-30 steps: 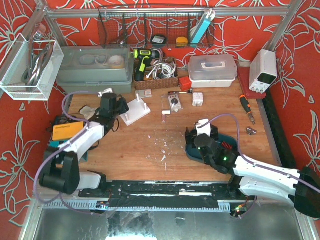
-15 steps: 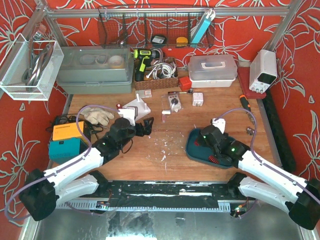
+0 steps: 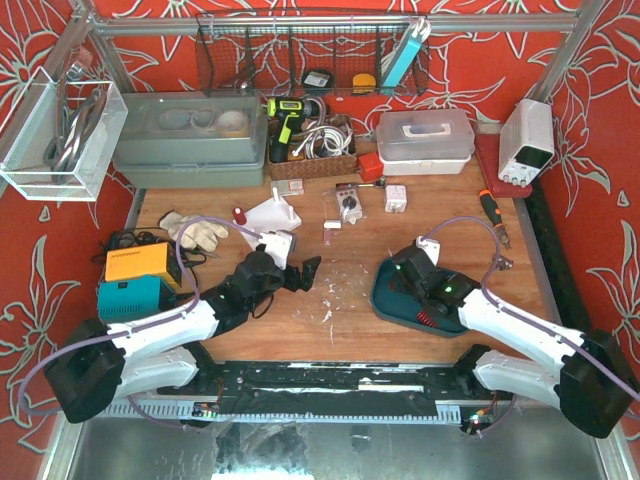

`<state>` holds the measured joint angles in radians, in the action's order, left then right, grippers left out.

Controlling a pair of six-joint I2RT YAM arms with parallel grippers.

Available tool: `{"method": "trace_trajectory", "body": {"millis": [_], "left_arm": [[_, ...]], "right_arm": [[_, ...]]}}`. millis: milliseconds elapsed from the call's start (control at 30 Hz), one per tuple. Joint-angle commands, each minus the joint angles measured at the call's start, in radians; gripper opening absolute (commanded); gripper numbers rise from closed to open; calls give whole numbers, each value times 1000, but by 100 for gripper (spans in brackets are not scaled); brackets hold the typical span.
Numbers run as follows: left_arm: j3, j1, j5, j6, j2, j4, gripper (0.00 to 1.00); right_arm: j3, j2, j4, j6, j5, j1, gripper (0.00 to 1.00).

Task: Install the large spring

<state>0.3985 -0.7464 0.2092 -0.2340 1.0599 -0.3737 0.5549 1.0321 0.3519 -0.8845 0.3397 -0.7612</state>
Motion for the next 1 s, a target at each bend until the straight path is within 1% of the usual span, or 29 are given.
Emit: {"method": "trace_trajectory", "body": {"millis": [0, 233, 467, 667, 967], "left_arm": [[11, -4, 28, 32, -9, -50, 100], [8, -4, 30, 27, -37, -46, 100], [13, -4, 33, 24, -46, -34, 100], [12, -4, 36, 22, -52, -29, 100], [15, -4, 48, 19, -56, -19, 100]], "right_arm": [[-18, 51, -62, -60, 28, 9, 47], [-53, 105, -126, -94, 5, 20, 46], [-55, 144, -131, -109, 16, 20, 48], [-50, 222, -172, -103, -60, 20, 49], [-19, 362, -105, -127, -50, 20, 48]]}}
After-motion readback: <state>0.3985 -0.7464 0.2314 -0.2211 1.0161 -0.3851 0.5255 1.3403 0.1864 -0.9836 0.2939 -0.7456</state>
